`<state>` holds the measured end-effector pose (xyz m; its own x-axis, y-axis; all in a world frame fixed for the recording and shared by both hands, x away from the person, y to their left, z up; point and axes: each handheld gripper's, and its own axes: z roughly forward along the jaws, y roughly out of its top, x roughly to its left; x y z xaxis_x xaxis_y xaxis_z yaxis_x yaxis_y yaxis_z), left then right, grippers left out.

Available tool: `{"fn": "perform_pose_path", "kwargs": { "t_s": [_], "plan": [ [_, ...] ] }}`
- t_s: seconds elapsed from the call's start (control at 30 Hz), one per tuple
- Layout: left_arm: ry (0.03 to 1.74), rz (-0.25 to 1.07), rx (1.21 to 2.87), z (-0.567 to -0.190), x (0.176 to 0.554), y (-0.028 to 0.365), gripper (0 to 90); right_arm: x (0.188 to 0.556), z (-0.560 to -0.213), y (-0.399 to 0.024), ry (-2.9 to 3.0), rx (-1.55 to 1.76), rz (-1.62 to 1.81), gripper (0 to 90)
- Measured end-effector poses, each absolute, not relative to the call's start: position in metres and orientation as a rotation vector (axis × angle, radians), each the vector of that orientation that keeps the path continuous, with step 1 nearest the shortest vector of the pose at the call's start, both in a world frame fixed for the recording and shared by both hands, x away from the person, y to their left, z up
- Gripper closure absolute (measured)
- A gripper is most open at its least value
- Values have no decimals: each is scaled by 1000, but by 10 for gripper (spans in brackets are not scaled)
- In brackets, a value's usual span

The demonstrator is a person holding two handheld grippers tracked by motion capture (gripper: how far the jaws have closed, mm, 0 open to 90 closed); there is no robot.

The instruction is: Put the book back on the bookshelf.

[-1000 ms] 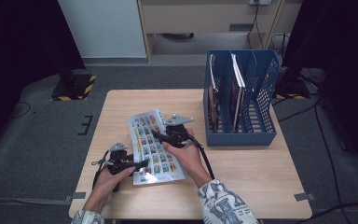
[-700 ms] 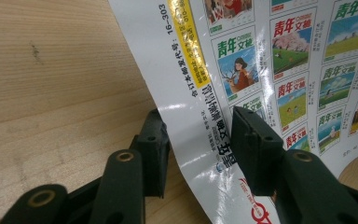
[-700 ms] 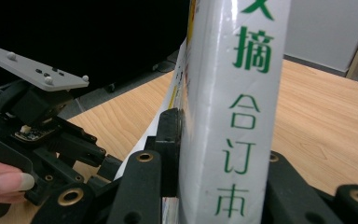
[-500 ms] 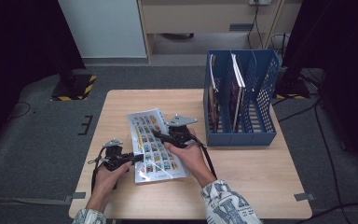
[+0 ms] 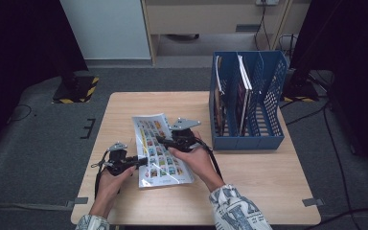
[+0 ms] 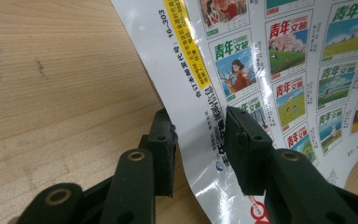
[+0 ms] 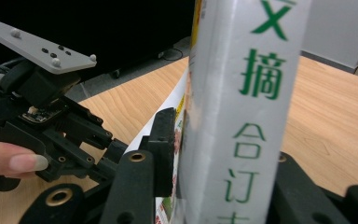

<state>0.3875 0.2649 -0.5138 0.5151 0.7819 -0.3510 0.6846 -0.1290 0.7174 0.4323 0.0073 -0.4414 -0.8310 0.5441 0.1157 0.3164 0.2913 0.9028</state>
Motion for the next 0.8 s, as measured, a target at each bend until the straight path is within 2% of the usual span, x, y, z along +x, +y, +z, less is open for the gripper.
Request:
{"fn": "perform_pose_path", "kwargs": {
  "t_s": [0.1,0.2,0.57,0.8],
  "plan": [
    [1216,138,1860,-514,388,265,639,433,-443,8,2345,807,1551,667],
    [1218,142,1859,-513,388,265,640,435,-442,7,2345,824,1539,715],
    [1221,159,1855,-511,388,265,647,436,-441,7,2326,829,1552,716],
    [1216,249,1815,-502,387,269,686,436,-435,3,2292,805,1609,718]
  ]
}}
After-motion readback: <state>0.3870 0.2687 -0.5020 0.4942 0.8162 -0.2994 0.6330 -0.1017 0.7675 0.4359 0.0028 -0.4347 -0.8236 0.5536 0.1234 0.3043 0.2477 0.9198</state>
